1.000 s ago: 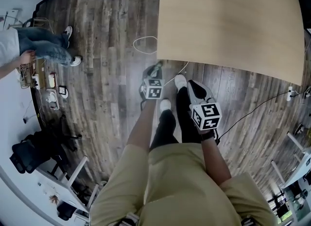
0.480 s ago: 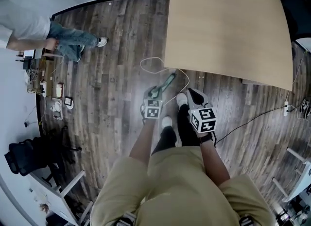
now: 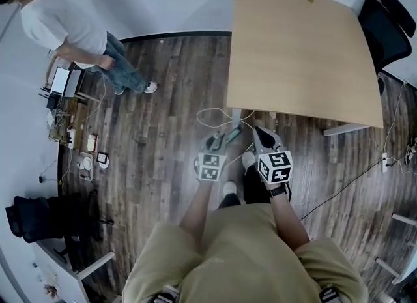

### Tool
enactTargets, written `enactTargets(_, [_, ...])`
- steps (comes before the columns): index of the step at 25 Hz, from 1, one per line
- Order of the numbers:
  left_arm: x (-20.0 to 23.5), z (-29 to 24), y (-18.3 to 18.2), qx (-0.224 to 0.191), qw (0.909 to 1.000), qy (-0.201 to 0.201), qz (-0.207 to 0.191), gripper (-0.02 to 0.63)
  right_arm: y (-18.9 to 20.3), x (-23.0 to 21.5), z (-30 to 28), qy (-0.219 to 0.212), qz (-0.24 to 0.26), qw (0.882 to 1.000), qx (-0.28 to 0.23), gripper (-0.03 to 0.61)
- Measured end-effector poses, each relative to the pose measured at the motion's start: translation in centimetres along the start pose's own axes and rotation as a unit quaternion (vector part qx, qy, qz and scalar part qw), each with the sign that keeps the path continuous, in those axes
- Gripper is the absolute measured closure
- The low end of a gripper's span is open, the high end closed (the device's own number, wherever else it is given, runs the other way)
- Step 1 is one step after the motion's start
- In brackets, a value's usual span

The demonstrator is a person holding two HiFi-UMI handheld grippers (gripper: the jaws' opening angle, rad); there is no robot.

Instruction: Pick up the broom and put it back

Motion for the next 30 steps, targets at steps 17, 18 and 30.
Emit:
enactTargets(17, [-1.0, 17.6, -15.2, -0.186, 0.9817, 0.032, 0.021, 0.529, -9.0, 8.9, 9.4, 0.008, 0.040, 0.986, -0.161, 0.572])
enactTargets(18, [-1.2, 18.5, -15.8, -0.196, 0.9800, 0.032, 0.016, 0.529, -9.5, 9.4, 10.0, 0.009, 0.041, 0.985, -0.170, 0.572])
enactTargets(30, [-0.5, 23.5, -19.6, -0.270, 0.9619, 0.044, -0.001, 0.529, -9.6, 13.9, 10.8, 0.007, 0.071, 0.983, -0.168, 0.572])
Point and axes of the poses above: the fingertips, and each gripper's own axes: z backward along the fingers, x to its left, y out of its underside, the point moved 1 cm from there along z, backward along the fingers, and after that the axes turned 8 degrees about -y, right-handed, at the moved point
